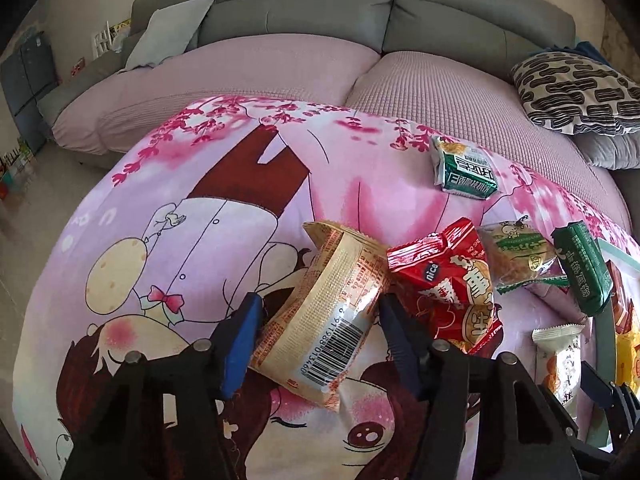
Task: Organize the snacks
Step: 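Close left gripper on beige bread bag while right closes on white cake packet, then carry beige bag with left gripper to tray while right carries white packet there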
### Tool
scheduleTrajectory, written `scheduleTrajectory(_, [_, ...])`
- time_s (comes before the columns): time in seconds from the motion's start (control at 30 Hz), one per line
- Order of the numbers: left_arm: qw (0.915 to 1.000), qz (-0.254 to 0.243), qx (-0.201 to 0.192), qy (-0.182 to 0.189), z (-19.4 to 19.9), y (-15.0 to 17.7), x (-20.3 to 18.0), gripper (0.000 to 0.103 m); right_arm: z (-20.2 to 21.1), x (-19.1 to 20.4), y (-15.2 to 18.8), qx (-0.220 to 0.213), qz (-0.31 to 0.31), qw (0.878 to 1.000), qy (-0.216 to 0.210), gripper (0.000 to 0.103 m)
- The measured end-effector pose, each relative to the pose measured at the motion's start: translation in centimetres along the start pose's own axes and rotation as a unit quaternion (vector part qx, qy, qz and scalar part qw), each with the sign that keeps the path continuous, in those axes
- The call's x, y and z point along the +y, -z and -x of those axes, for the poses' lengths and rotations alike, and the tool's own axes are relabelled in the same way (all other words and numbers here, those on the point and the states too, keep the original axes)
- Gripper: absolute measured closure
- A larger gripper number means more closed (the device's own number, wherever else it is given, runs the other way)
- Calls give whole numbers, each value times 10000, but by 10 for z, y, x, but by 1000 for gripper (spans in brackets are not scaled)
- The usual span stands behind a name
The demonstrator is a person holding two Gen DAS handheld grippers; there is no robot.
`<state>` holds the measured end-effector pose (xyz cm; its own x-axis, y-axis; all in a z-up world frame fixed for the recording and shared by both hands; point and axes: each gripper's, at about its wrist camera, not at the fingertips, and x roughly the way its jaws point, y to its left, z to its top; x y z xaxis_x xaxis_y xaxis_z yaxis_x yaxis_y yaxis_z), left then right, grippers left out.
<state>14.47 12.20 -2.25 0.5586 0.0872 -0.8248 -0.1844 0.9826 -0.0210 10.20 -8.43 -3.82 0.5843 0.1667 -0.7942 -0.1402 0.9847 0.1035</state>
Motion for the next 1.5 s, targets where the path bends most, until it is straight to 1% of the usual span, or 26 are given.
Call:
scheduleTrajectory(0.07, [10000,20,79,28,-2,2,0,52,-2,-1,1,36,-1,10000,26,37])
scheduleTrajectory(0.13, [9999,-18,123,1,-3,4,-2,54,-1,0,1,36,17,10000,-8,41])
scheduleTrajectory(0.2, [9999,-53,118,-31,-1,4,-4,58,-1,1,1,38,38,10000,-3,43])
scheduleTrajectory(0.27, [9999,-7,116,60,2,4,-3,61,0,1,2,29,16,10000,-14,44])
scheduleTrajectory(0.4, [9999,-81,67,100,11,3,-9,62,3,-1,2,18,-35,10000,-66,47])
scheduleTrajectory(0.6, [9995,-156,-191,212,33,0,-17,62,13,1,0,-91,5,9999,-143,48])
scheduleTrajectory(0.9, [9971,-118,-696,286,75,-2,-17,62,47,1,-6,-499,5,9986,-182,48])
scheduleTrajectory(1.13, [9940,-138,-1024,350,102,-5,-20,62,62,-2,-7,-642,-29,9977,-210,48])
scheduleTrajectory(1.23, [9931,-183,-1088,405,109,-4,-25,62,66,-6,-7,-664,-64,9976,-210,48])
scheduleTrajectory(1.5, [9920,-418,-1067,530,112,-1,-49,62,72,-20,-5,-671,-189,9974,-189,48])
